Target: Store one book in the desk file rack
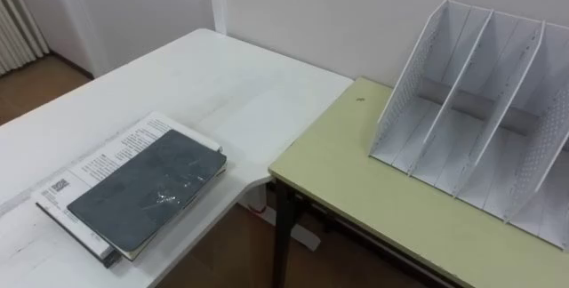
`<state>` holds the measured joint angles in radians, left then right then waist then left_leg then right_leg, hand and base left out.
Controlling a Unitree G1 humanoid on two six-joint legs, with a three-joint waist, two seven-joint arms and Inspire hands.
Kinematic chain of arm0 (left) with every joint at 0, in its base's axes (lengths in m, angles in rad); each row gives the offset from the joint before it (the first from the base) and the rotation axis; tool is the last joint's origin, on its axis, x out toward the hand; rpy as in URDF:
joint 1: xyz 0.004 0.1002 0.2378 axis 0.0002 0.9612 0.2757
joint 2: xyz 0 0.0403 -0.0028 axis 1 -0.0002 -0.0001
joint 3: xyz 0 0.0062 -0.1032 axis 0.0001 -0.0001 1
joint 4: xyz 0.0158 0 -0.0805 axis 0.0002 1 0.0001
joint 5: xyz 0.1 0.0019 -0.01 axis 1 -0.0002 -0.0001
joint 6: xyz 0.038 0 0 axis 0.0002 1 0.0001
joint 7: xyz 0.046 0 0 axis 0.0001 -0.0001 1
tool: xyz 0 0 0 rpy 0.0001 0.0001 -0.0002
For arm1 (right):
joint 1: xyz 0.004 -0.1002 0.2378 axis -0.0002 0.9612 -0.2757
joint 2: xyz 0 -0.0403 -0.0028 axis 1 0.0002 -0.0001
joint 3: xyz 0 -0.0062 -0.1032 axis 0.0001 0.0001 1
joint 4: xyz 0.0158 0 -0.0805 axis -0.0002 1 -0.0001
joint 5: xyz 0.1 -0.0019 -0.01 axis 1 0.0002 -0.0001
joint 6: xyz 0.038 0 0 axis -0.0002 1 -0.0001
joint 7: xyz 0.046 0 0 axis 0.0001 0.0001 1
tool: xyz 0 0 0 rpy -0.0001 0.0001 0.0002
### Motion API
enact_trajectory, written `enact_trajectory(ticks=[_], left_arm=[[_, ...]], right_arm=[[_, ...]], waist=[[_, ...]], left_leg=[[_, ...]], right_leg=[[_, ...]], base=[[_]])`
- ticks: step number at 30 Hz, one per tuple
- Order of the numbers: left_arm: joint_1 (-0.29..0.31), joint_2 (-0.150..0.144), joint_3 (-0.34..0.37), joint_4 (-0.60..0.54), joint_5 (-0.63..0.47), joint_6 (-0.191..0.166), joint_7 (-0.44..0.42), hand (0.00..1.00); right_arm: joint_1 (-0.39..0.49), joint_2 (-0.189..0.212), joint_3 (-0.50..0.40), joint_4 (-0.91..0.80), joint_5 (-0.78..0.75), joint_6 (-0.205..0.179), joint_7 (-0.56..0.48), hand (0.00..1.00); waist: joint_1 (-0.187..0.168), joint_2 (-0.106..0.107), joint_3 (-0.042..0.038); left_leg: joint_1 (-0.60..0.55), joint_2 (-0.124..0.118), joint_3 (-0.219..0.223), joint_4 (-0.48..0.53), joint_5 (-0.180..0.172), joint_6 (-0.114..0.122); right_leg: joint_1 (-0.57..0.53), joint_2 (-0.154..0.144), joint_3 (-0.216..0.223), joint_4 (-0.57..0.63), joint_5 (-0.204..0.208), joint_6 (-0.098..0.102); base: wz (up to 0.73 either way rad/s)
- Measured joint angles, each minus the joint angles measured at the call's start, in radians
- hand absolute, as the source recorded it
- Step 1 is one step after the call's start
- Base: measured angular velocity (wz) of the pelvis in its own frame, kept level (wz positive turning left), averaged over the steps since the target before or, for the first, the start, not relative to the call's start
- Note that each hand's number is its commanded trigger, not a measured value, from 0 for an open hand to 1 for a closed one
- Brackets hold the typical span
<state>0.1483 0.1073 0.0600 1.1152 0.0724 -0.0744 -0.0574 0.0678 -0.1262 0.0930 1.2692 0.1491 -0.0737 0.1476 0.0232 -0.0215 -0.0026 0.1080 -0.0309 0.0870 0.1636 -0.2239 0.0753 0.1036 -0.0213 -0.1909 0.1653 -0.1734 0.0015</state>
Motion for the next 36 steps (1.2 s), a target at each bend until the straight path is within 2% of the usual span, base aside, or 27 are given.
enact_trajectory(ticks=[20, 26, 29, 36], left_arm=[[-0.004, -0.001, -0.006, 0.001, 0.002, -0.014, 0.004, 0.00], [-0.003, -0.002, -0.014, -0.001, 0.010, -0.022, 0.007, 0.00], [-0.006, -0.001, -0.025, -0.003, 0.061, -0.039, 0.011, 0.00], [-0.031, 0.002, -0.092, -0.043, 0.233, -0.039, 0.030, 0.00]], right_arm=[[0.000, -0.001, -0.017, 0.000, -0.006, -0.004, 0.005, 0.00], [-0.006, -0.001, -0.019, 0.002, -0.049, -0.024, -0.003, 0.00], [-0.014, -0.001, -0.020, 0.006, -0.080, -0.036, -0.003, 0.00], [-0.032, 0.000, -0.016, 0.024, -0.086, -0.040, 0.006, 0.00]], waist=[[0.003, 0.008, 0.0019], [-0.004, 0.012, 0.0012], [-0.017, 0.014, 0.0015], [-0.033, 0.009, 0.0018]], left_leg=[[0.000, 0.000, -0.003, 0.001, 0.000, 0.000], [-0.001, 0.000, -0.005, 0.002, 0.000, 0.000], [-0.002, 0.000, -0.006, 0.002, 0.000, 0.000], [-0.005, -0.001, -0.005, 0.002, 0.000, 0.000]], right_leg=[[0.001, 0.001, 0.001, 0.002, 0.000, 0.000], [0.001, 0.001, 0.005, 0.003, 0.000, 0.000], [0.002, 0.002, 0.013, 0.003, 0.000, 0.000], [-0.001, 0.003, 0.023, 0.001, 0.000, 0.000]], base=[[0.00], [0.00], [0.00], [0.00]])
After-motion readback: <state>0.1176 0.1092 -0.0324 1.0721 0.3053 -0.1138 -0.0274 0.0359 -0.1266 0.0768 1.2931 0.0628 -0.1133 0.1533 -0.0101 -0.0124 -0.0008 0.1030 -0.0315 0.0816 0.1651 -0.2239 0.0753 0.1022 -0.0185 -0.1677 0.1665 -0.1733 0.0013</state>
